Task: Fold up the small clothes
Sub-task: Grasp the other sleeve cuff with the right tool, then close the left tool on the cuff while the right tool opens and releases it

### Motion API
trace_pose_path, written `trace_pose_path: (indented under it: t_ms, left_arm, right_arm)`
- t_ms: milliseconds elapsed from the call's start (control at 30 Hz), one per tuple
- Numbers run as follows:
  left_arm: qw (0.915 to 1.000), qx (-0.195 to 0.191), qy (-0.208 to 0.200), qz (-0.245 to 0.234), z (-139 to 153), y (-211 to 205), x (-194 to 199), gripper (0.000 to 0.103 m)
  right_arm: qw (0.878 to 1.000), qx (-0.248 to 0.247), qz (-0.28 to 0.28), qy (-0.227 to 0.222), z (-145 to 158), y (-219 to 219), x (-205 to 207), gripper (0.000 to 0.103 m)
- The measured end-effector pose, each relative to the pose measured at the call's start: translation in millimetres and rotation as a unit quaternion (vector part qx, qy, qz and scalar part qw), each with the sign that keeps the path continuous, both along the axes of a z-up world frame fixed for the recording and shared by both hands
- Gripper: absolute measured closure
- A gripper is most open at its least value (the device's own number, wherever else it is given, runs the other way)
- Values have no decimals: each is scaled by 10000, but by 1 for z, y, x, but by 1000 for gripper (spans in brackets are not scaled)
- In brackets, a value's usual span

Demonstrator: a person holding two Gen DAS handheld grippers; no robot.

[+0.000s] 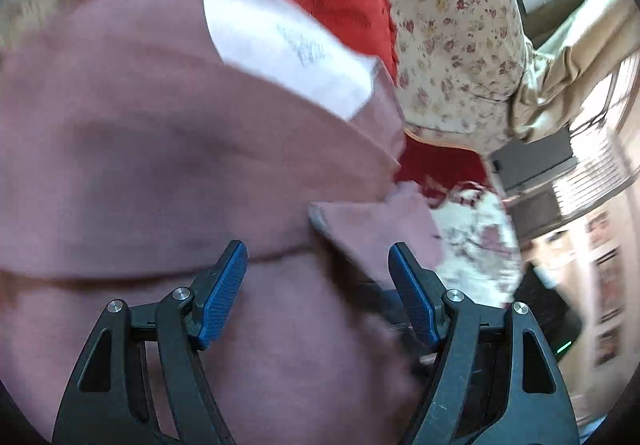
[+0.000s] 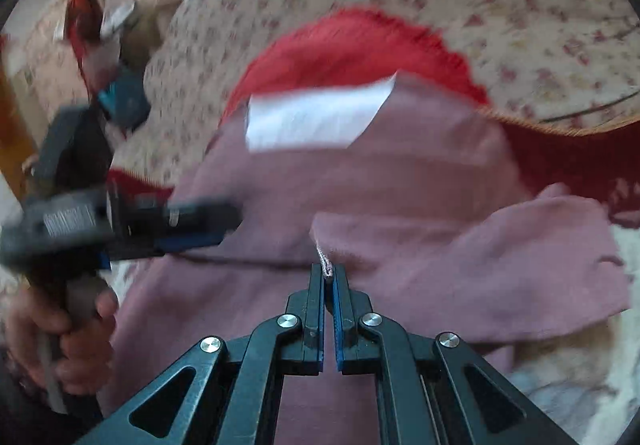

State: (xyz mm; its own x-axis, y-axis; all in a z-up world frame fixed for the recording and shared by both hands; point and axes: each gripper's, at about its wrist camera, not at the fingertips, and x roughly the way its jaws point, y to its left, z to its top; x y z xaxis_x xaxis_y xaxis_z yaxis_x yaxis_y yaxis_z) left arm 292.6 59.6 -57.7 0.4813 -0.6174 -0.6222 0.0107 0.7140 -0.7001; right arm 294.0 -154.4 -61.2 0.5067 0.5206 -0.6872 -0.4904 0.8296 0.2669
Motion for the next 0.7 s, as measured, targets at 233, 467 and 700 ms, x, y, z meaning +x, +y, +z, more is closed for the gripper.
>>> trace_pose_path:
  t_ms: [233, 467, 700]
  left_arm:
    - [9957, -419, 633, -540, -21, -26, 8, 30]
    - [9971, -283, 443, -548, -20, -29, 8, 38]
    - [9965, -1, 270, -794, -20, -40, 3, 97]
  right_arm:
    - [9996, -81, 256, -116, -10, 11, -19, 100]
    - [9985, -70, 510, -165, -3, 14, -27, 100]
    - [9966, -236, 722, -327, -1, 23, -39, 100]
